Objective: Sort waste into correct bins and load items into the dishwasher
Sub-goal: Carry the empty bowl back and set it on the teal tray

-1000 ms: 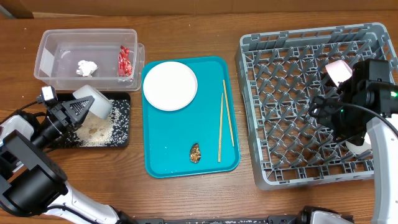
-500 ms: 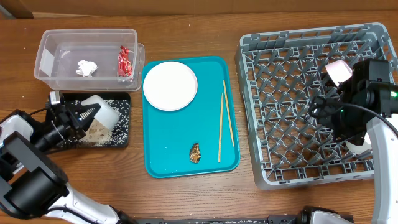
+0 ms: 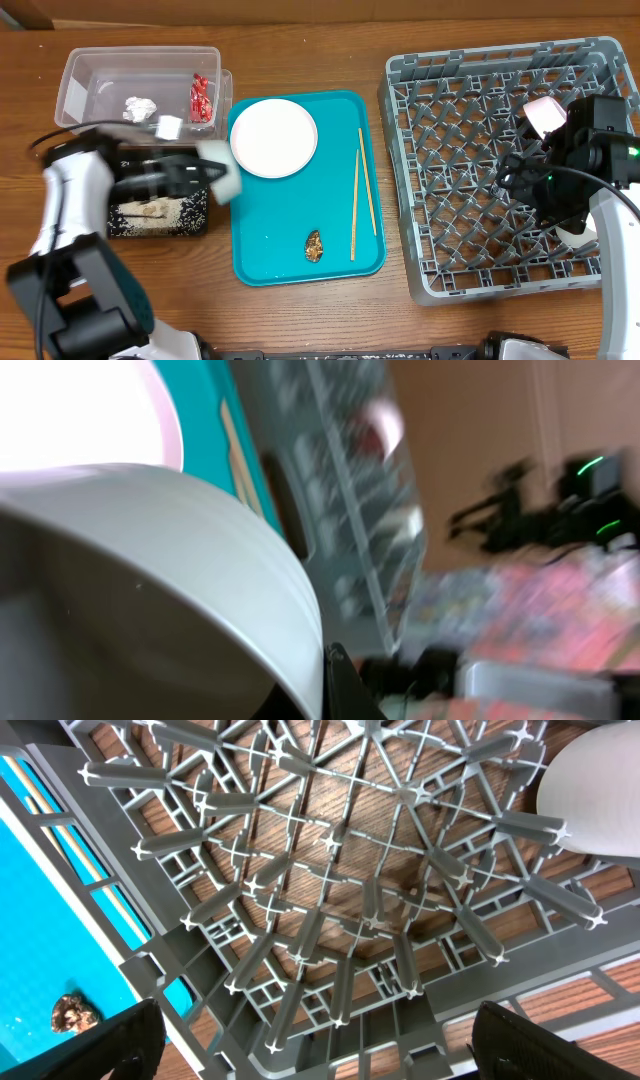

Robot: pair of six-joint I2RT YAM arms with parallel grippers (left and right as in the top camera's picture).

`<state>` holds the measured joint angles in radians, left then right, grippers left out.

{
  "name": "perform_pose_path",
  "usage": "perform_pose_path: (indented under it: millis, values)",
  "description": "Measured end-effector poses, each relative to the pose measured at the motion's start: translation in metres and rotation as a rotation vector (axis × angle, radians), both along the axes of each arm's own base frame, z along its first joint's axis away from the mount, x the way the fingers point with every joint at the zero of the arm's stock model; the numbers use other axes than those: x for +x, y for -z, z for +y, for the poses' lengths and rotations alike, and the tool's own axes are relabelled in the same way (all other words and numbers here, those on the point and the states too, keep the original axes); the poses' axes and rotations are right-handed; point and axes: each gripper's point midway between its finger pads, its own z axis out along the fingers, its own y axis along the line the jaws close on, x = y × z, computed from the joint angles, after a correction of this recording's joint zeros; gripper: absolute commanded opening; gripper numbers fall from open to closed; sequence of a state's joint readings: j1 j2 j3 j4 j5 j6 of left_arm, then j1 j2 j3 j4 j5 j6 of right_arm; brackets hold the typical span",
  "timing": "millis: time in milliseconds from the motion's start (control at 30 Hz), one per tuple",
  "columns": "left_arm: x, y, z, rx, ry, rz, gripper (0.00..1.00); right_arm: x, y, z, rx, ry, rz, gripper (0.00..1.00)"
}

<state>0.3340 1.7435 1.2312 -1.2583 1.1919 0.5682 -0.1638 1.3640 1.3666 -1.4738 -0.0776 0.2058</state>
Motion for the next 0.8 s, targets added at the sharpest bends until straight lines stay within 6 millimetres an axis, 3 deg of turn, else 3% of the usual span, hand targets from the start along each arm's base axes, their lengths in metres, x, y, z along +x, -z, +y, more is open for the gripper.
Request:
perform_pose_path:
  millis: [133,300,600,667,733,800]
  values:
    - [-0.006,0.043,-0.043,0.264,0.140,0.117,0.04,0.000,0.000,0.000,0.000,0.000,0.000,1.00]
    - [-0.009,0.075,-0.075,0.524,0.195,0.162,0.04,0.000,0.000,0.000,0.000,0.001,0.000,1.00]
    - [-0.009,0.094,-0.132,0.780,0.201,0.069,0.08,0.000,0.000,0.000,0.000,0.000,0.000,1.00]
    - [-0.009,0.096,-0.140,0.809,0.199,0.048,0.20,0.000,0.000,0.000,0.000,0.001,0.000,1.00]
    - [-0.009,0.096,-0.146,0.831,0.193,0.030,0.40,0.000,0.000,0.000,0.000,0.001,0.000,1.00]
    - [-0.009,0.097,-0.149,0.844,0.190,0.016,0.50,0.000,0.000,0.000,0.000,0.000,0.001,1.00]
